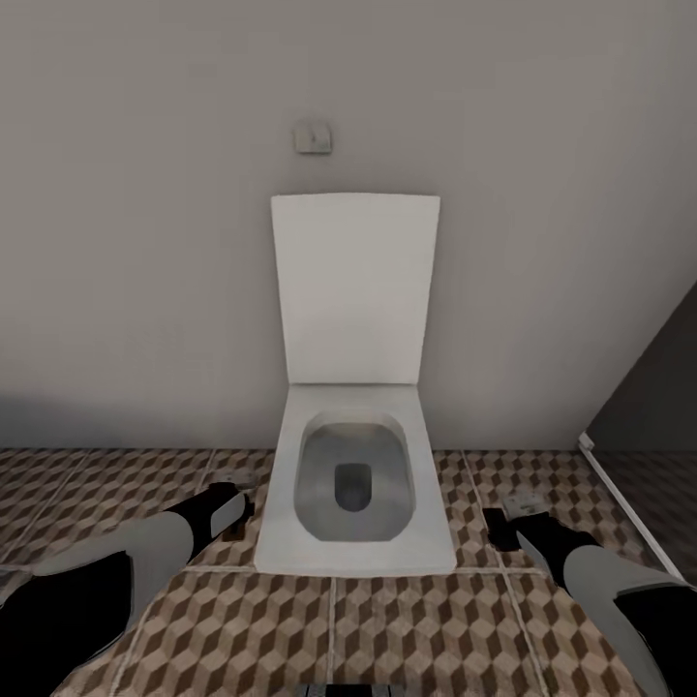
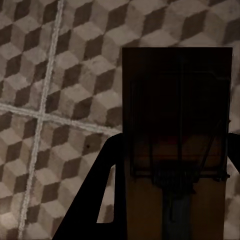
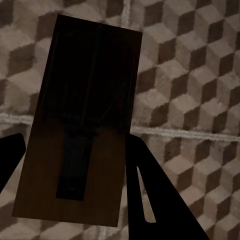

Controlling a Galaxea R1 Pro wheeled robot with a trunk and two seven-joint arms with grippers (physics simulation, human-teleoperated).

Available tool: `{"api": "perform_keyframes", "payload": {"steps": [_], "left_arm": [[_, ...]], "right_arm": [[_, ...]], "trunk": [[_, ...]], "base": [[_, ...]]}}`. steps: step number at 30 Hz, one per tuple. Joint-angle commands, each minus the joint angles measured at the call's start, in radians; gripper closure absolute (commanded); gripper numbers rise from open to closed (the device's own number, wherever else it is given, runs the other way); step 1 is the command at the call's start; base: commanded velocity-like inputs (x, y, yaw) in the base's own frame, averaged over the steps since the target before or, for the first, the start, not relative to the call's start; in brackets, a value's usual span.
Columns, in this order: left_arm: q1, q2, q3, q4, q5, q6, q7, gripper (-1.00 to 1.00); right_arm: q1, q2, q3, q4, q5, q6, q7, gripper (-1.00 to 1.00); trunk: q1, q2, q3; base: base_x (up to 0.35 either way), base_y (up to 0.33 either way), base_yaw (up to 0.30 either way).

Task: Take the four mousetraps from the cabinet in the bathroom and place them on the bathroom floor. Make sure all four end up on the same floor surface, and ensure that at least two of them are either under or directly next to the same bathroom sink.

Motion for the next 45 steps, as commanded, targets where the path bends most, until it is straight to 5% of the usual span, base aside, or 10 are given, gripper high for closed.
{"api": "perform_keyframes", "payload": {"steps": [1, 25, 28, 33, 40, 45], "left_arm": [[-0.001, 0.001, -0.006, -0.004, 0.004, 0.004, 0.009, 1.00], [-0.001, 0.010, -0.006, -0.001, 0.005, 0.003, 0.009, 1.00], [-0.001, 0.009, -0.006, -0.002, 0.005, 0.003, 0.008, 1.00], [-0.001, 0.010, -0.006, -0.002, 0.005, 0.002, 0.008, 1.00], [-0.001, 0.011, -0.006, -0.002, 0.004, 0.003, 0.006, 1.00], [-0.001, 0.011, -0.006, -0.002, 0.004, 0.002, 0.005, 1.00]], "right_arm": [[0.000, -0.001, 0.006, -0.003, 0.001, 0.006, 0.004, 1.00], [0.002, -0.003, -0.004, -0.001, -0.002, -0.032, 0.065, 1.00], [0.003, -0.004, -0.035, 0.000, -0.003, -0.046, 0.058, 1.00], [0.003, -0.002, -0.155, -0.001, 0.003, -0.056, 0.056, 1.00], [0.003, -0.004, -0.183, -0.003, 0.001, -0.132, 0.040, 1.00], [0.003, 0.001, -0.186, 0.002, -0.002, -0.186, -0.109, 1.00]], "trunk": [[0.000, -0.001, -0.005], [0.011, -0.006, -0.098], [0.012, -0.007, -0.109], [0.015, -0.008, -0.129], [0.018, -0.010, -0.156], [0.020, -0.011, -0.175]], "base": [[0.000, 0.000, 0.000], [0.000, 0.000, 0.000], [0.000, 0.000, 0.000], [0.000, 0.000, 0.000], [0.000, 0.000, 0.000], [0.000, 0.000, 0.000]]}}
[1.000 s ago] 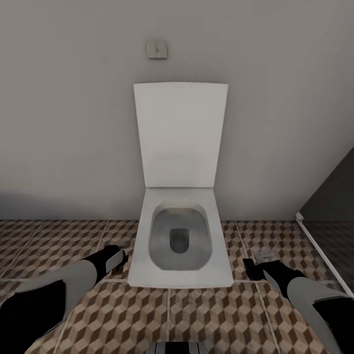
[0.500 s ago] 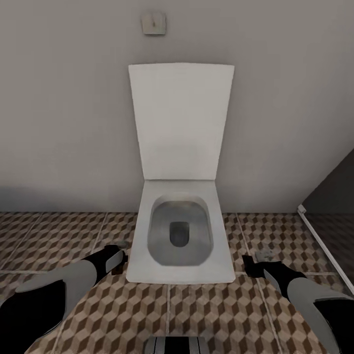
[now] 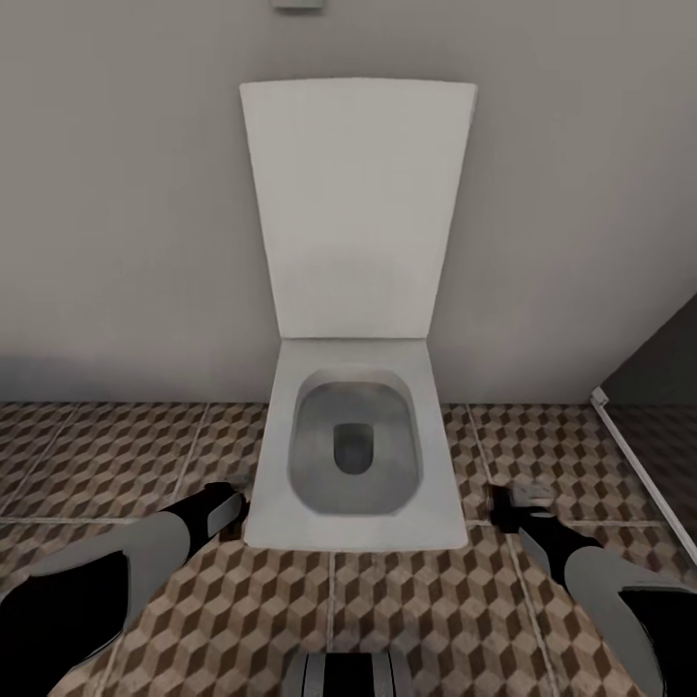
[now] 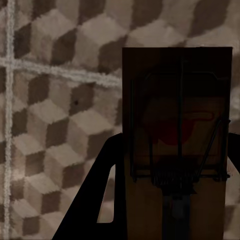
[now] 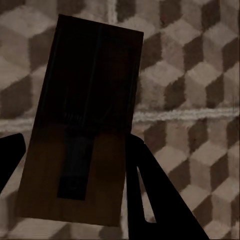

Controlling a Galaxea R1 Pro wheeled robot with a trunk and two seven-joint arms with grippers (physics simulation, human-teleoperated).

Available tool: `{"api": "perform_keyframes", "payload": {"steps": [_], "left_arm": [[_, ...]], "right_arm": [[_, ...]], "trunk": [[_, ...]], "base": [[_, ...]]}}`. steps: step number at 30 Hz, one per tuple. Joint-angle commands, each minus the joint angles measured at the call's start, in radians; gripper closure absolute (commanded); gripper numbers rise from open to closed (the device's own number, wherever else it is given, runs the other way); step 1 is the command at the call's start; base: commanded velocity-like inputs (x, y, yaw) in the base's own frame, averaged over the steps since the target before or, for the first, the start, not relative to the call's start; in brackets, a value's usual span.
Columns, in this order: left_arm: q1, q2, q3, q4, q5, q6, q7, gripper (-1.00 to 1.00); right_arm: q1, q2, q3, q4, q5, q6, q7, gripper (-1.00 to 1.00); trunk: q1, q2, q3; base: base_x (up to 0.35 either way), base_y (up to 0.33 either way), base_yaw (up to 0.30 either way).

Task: Take the four mousetraps from the cabinet in the bathroom and place them on the bathroom floor. Make sure all four end up on the same floor surface, and ensure that at least two of them are either under or directly next to the same bathroom sink.

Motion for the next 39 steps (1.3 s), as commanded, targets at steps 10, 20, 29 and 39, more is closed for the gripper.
{"api": "perform_keyframes", "payload": {"steps": [10, 20, 29, 39], "left_arm": [[-0.001, 0.002, -0.006, -0.003, 0.004, 0.004, 0.006, 1.00], [-0.001, 0.004, -0.006, 0.000, 0.004, 0.004, 0.006, 1.00], [-0.001, 0.024, -0.005, 0.001, 0.004, 0.004, 0.006, 1.00], [-0.001, 0.049, -0.004, 0.001, 0.005, 0.004, 0.006, 1.00]], "right_arm": [[0.000, -0.005, 0.005, 0.001, 0.002, 0.009, 0.002, 1.00], [-0.001, -0.026, 0.007, 0.003, 0.003, 0.095, 0.160, 1.00], [0.000, -0.026, 0.007, 0.003, 0.005, 0.098, 0.119, 1.00], [-0.002, -0.029, 0.003, -0.001, 0.002, 0.097, 0.116, 1.00]], "trunk": [[0.004, -0.003, -0.039], [0.009, -0.005, -0.078], [0.013, -0.007, -0.113], [0.017, -0.009, -0.152]], "base": [[0.000, 0.000, 0.000], [0.000, 0.000, 0.000], [0.000, 0.000, 0.000], [0.000, 0.000, 0.000]]}}
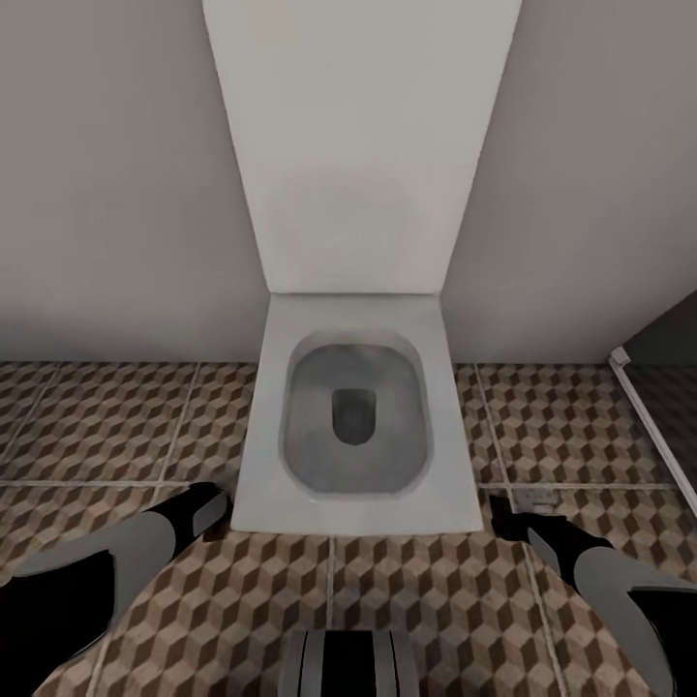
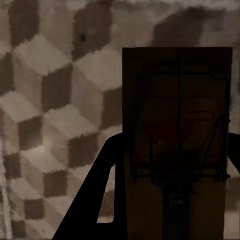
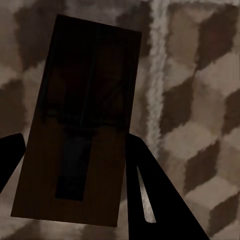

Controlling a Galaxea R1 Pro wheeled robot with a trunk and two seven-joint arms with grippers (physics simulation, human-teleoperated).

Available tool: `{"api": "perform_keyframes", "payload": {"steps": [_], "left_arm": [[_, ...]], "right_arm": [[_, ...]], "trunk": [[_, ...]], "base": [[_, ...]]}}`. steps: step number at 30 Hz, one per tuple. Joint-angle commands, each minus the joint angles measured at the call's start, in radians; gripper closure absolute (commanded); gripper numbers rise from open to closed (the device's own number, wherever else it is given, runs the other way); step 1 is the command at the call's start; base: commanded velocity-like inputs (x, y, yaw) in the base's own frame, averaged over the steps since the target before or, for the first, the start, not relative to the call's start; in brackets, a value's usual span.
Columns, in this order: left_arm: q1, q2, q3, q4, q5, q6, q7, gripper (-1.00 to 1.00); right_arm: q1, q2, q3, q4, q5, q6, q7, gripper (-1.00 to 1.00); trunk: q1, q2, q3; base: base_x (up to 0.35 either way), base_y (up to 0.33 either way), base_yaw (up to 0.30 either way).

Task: Take the four mousetraps from the cabinet in the bathroom and place them on the bathroom floor. Make sure all four end up on the same floor surface, and ensure that at least two of them are either under or directly next to the same bathroom sink.

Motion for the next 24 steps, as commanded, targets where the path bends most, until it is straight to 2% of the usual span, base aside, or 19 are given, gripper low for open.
{"api": "perform_keyframes", "payload": {"steps": [1, 9, 14, 20, 24], "left_arm": [[-0.001, 0.005, -0.005, -0.004, 0.004, 0.004, 0.010, 1.00], [-0.002, 0.015, 0.026, -0.002, 0.003, 0.002, 0.012, 1.00], [-0.002, 0.034, 0.031, -0.002, 0.003, -0.002, 0.012, 1.00], [-0.002, 0.052, 0.057, -0.001, 0.003, -0.002, 0.012, 1.00], [-0.002, 0.054, 0.067, -0.003, 0.003, -0.002, 0.013, 1.00]], "right_arm": [[0.000, -0.001, 0.004, -0.003, 0.001, 0.006, 0.002, 1.00], [0.000, -0.003, 0.003, -0.007, 0.002, 0.005, 0.001, 1.00], [0.000, -0.007, 0.003, -0.009, 0.002, 0.005, 0.001, 1.00], [0.000, -0.009, 0.003, -0.009, 0.003, 0.004, 0.001, 1.00], [0.000, -0.008, 0.004, -0.011, 0.005, -0.003, 0.003, 1.00]], "trunk": [[0.000, -0.001, -0.005], [0.004, -0.002, -0.036], [0.006, -0.004, -0.055], [0.009, -0.005, -0.078], [0.009, -0.005, -0.078]], "base": [[0.000, 0.000, 0.000], [0.000, 0.000, 0.000], [0.000, 0.000, 0.000], [0.000, 0.000, 0.000], [0.000, 0.000, 0.000]]}}
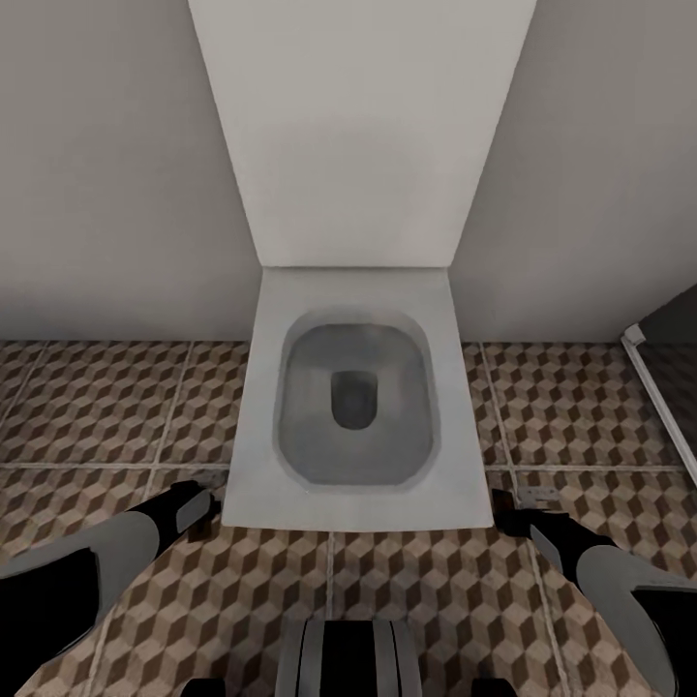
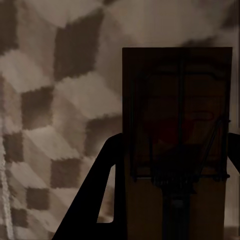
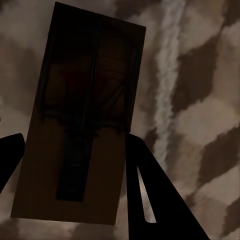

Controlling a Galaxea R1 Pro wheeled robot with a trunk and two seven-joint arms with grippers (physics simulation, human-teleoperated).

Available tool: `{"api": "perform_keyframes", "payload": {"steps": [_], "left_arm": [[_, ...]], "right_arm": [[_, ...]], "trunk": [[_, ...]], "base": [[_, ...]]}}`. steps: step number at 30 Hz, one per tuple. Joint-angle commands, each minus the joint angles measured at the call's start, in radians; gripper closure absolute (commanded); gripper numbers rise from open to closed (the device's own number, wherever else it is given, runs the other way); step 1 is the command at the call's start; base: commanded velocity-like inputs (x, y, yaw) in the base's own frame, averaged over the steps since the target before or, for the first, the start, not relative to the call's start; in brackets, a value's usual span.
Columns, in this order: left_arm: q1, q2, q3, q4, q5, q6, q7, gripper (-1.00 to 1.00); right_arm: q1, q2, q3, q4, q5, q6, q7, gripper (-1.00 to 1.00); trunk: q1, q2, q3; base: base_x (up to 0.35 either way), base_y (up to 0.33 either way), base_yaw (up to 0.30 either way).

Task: Take the four mousetraps from the cabinet in the bathroom and place them on the bathroom floor. Make sure all four end up on the same floor surface, and ensure that at least two of them are either under or directly next to the same bathroom sink.

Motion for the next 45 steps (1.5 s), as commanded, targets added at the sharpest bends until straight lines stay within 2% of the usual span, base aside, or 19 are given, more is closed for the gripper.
{"api": "perform_keyframes", "payload": {"steps": [1, 13, 41, 45], "left_arm": [[0.000, 0.001, -0.005, -0.005, 0.004, 0.004, 0.010, 1.00], [0.000, -0.001, -0.004, -0.007, 0.003, 0.003, 0.009, 1.00], [0.000, -0.001, -0.007, -0.006, 0.002, 0.003, 0.009, 1.00], [0.000, -0.001, -0.007, -0.007, 0.001, -0.015, 0.009, 1.00]], "right_arm": [[0.001, 0.001, 0.018, 0.004, -0.002, 0.005, 0.004, 1.00], [0.001, -0.002, 0.020, -0.023, 0.000, -0.009, 0.010, 1.00], [0.001, -0.003, 0.020, -0.029, -0.002, -0.041, 0.006, 1.00], [0.001, -0.003, 0.020, -0.028, -0.002, -0.048, 0.005, 1.00]], "trunk": [[0.000, 0.000, -0.001], [0.000, 0.000, -0.001], [0.000, 0.000, -0.001], [0.000, 0.000, -0.001]], "base": [[0.000, 0.000, 0.000], [0.005, 0.000, 0.000], [0.094, 0.000, 0.000], [0.011, 0.000, 0.000]]}}
